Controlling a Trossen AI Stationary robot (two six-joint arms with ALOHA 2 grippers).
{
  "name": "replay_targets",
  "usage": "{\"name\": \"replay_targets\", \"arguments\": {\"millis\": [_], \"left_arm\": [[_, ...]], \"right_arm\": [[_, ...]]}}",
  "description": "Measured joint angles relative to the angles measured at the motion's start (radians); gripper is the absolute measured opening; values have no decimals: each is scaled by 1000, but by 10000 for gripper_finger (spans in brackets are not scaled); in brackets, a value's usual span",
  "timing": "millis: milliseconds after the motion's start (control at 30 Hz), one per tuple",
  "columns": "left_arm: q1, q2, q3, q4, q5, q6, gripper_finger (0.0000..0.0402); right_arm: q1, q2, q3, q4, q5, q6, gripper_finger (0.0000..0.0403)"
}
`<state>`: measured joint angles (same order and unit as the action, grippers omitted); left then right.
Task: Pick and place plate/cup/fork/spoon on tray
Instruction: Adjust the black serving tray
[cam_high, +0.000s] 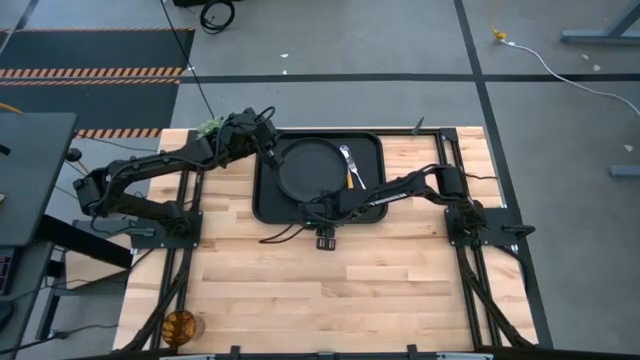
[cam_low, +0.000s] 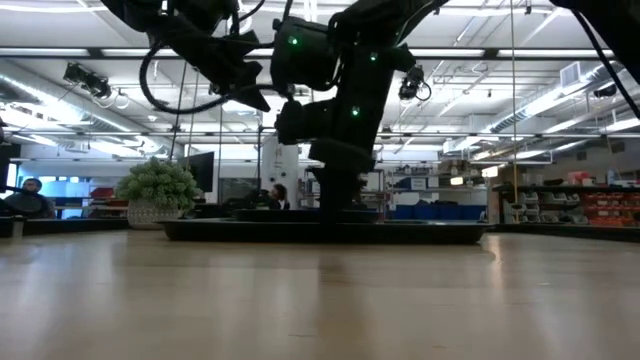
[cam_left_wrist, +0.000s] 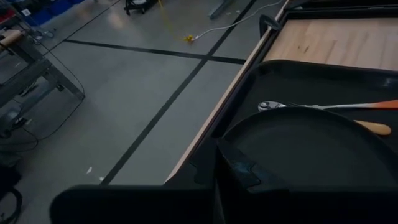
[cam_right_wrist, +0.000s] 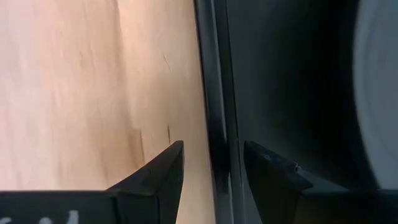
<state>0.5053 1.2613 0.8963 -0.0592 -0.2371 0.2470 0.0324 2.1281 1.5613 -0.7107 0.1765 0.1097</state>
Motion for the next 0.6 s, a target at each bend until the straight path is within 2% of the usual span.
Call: {"name": "replay_targets", "arguments": {"millis": [367,600], "left_arm": [[0,0,0,-7,0,1,14],[-4,0,0,-7,-1,0,14]], "right_arm": [[0,15,1,26,-84,46,171],[36,13,1,-4,-217,74,171]]}}
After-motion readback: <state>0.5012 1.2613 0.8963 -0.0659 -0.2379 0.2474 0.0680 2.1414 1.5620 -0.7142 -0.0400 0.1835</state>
